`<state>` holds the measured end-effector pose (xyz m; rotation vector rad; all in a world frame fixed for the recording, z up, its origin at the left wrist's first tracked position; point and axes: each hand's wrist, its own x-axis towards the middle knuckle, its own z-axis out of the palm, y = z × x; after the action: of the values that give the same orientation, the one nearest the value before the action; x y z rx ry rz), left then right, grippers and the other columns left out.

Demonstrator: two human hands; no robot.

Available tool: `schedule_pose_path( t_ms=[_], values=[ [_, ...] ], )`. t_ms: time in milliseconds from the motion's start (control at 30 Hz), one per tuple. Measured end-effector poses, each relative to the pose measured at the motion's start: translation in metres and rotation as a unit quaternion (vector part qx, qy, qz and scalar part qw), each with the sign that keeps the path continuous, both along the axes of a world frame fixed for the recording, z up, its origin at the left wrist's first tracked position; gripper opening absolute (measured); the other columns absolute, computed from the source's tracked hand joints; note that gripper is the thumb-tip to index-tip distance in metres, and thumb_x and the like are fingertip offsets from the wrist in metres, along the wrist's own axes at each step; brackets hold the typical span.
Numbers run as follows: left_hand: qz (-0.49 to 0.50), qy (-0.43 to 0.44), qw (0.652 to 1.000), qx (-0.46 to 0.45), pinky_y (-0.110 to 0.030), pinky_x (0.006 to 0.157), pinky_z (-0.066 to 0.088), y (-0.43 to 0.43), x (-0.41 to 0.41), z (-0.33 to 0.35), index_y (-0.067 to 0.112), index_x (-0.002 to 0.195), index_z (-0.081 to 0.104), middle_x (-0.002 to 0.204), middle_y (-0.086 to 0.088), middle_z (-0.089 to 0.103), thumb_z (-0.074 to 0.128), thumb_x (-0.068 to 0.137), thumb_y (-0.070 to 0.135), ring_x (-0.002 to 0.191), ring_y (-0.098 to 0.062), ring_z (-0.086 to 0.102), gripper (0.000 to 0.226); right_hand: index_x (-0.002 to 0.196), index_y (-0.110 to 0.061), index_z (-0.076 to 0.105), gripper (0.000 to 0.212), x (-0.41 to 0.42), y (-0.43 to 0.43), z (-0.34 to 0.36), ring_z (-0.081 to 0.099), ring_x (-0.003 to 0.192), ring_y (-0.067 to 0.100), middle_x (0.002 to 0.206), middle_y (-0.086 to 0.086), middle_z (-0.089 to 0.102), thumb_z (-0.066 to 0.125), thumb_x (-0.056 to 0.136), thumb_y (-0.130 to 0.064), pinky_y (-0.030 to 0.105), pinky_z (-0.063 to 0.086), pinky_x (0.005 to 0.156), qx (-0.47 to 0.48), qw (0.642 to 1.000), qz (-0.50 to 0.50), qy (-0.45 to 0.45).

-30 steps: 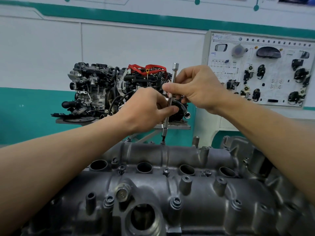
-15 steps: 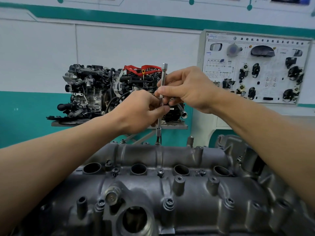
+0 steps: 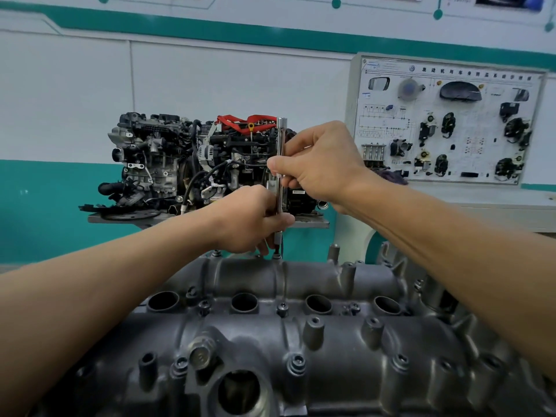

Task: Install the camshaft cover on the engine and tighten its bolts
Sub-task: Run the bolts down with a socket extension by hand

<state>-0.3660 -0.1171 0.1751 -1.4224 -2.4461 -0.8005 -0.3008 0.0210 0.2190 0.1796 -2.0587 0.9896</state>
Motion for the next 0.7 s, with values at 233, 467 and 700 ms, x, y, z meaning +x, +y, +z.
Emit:
schedule_pose_path(
  t_ms=[233, 467, 700],
  values=[
    [0.013, 0.024, 1.0, 0.003, -0.034, 0.062, 0.057, 0.002, 0.0, -0.003, 0.011, 0.079, 0.064, 0.07, -0.001, 0.073, 0.058, 0.099, 0.031, 0.062, -0.01, 0.07, 0.029, 0.063, -0.002, 0.07, 0.019, 0.001, -0.001, -0.002, 0.069, 0.056, 0.027, 0.055, 0.01, 0.068, 0.08, 0.076, -0.012, 0.042, 0.061, 0.062, 0.02, 0.999, -0.021, 0.012],
    [-0.023, -0.119, 0.991, 0.052, -0.039, 0.062, 0.062, 0.006, 0.005, 0.011, 0.006, 0.085, 0.063, 0.073, -0.008, 0.076, 0.058, 0.099, 0.029, 0.065, -0.023, 0.075, 0.027, 0.08, 0.006, 0.071, 0.015, 0.015, 0.009, 0.009, 0.062, 0.048, 0.017, 0.066, 0.015, 0.072, 0.074, 0.087, -0.008, 0.027, 0.053, 0.045, -0.01, 0.992, 0.121, 0.015],
    [-0.075, -0.204, 0.962, 0.162, -0.045, 0.066, 0.062, 0.072, 0.029, 0.017, 0.005, 0.086, 0.059, 0.073, -0.013, 0.075, 0.054, 0.102, 0.025, 0.064, -0.027, 0.074, 0.026, 0.071, -0.007, 0.072, 0.018, 0.026, 0.048, 0.033, 0.057, 0.047, 0.006, 0.065, 0.007, 0.072, 0.072, 0.088, -0.014, 0.025, 0.049, 0.051, 0.037, 0.998, 0.02, 0.039]
  ],
)
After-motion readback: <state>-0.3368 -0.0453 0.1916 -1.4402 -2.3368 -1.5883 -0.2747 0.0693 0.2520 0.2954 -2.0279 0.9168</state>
